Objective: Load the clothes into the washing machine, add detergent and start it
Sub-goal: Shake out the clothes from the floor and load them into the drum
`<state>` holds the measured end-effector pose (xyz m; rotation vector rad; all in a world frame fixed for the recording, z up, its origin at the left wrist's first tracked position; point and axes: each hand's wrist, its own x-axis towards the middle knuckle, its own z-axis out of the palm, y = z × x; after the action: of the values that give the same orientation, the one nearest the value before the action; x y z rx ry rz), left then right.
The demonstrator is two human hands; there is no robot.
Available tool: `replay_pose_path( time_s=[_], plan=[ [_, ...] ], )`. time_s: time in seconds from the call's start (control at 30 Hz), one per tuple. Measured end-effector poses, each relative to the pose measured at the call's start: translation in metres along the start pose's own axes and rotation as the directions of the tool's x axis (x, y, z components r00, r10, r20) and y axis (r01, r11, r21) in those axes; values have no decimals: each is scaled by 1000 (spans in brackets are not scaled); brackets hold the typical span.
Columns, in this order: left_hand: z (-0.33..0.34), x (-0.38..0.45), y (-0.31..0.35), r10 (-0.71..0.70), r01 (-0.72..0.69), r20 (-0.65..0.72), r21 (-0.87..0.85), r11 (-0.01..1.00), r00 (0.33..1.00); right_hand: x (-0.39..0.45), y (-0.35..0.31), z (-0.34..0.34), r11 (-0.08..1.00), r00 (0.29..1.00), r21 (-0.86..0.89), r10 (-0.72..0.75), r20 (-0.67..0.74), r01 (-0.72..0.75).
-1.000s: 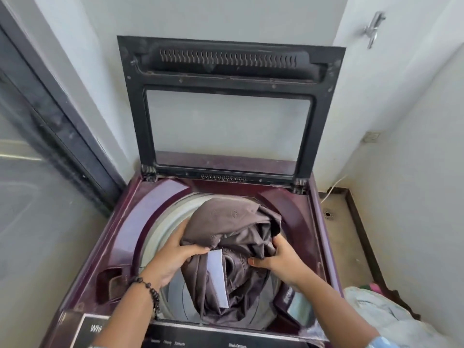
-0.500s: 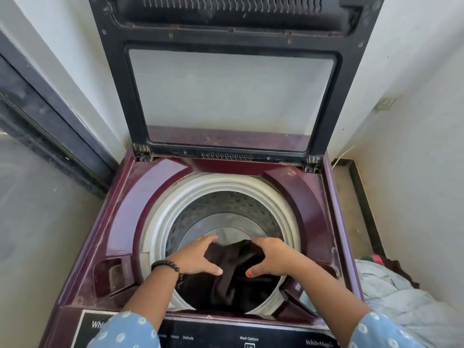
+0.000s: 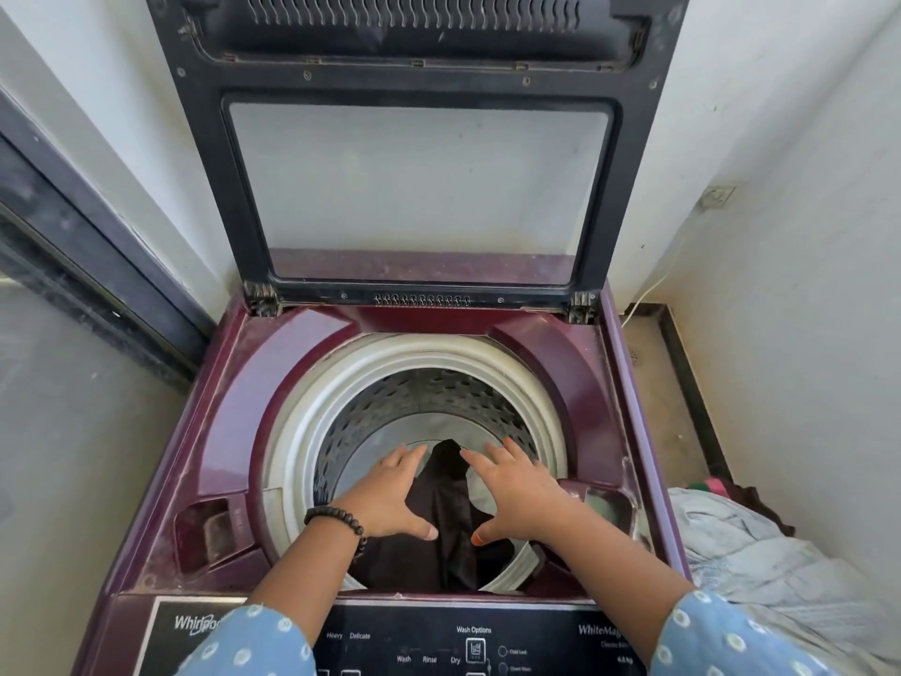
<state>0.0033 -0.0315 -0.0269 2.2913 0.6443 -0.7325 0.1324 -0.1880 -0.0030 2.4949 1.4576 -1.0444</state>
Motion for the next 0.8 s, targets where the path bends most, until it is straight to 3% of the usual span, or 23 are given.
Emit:
replay_pose_path(
  time_s=[0.27, 0.8],
  plan=[
    [15, -6, 38, -1, 21, -130, 151, 988, 992, -15, 1, 3, 991, 994, -134, -2, -105, -13],
    [11, -19, 94, 66, 38, -335, 294, 955, 940, -46, 26, -6, 983, 945, -167, 14, -325, -73]
  ],
)
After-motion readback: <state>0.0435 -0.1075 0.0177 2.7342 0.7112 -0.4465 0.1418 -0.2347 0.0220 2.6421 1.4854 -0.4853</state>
